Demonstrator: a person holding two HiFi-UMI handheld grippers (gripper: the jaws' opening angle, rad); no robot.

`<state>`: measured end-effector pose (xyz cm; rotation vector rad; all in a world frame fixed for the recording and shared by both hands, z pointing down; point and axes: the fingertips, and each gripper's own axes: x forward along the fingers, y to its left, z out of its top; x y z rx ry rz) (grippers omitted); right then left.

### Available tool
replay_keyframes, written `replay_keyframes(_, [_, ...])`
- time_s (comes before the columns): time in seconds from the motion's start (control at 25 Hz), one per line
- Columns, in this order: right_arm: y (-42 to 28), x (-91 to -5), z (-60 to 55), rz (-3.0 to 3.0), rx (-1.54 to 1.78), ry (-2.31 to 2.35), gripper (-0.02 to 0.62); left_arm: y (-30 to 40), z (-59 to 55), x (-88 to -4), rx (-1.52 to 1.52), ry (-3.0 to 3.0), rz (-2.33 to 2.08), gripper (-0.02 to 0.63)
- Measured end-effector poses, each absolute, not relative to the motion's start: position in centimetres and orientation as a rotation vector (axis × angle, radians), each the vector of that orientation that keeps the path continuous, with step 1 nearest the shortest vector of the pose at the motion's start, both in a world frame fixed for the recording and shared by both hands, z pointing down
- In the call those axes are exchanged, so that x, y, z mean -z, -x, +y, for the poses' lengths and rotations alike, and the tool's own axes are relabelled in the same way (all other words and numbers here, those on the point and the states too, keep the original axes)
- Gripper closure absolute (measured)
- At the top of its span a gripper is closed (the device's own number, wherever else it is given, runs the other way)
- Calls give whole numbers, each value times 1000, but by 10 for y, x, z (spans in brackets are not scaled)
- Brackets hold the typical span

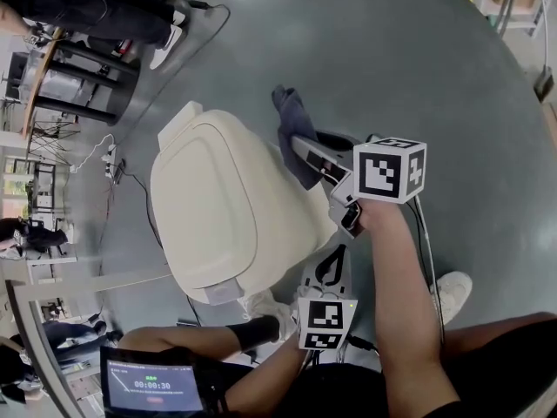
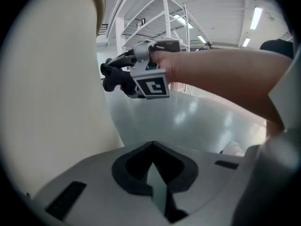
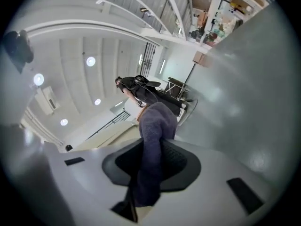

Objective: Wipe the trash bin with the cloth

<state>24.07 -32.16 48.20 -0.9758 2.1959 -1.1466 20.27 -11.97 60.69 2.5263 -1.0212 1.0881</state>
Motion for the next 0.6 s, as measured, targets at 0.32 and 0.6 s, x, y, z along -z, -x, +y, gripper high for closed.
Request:
replay_keyframes(0.32, [-206, -485, -330, 2338, 1138, 963, 505, -216, -111, -608, -1111, -2547, -943, 609])
replay_keyframes(0.6, [-207, -512, -331, 2281, 1214, 962, 505, -217, -107, -610, -1115, -2539, -918, 609])
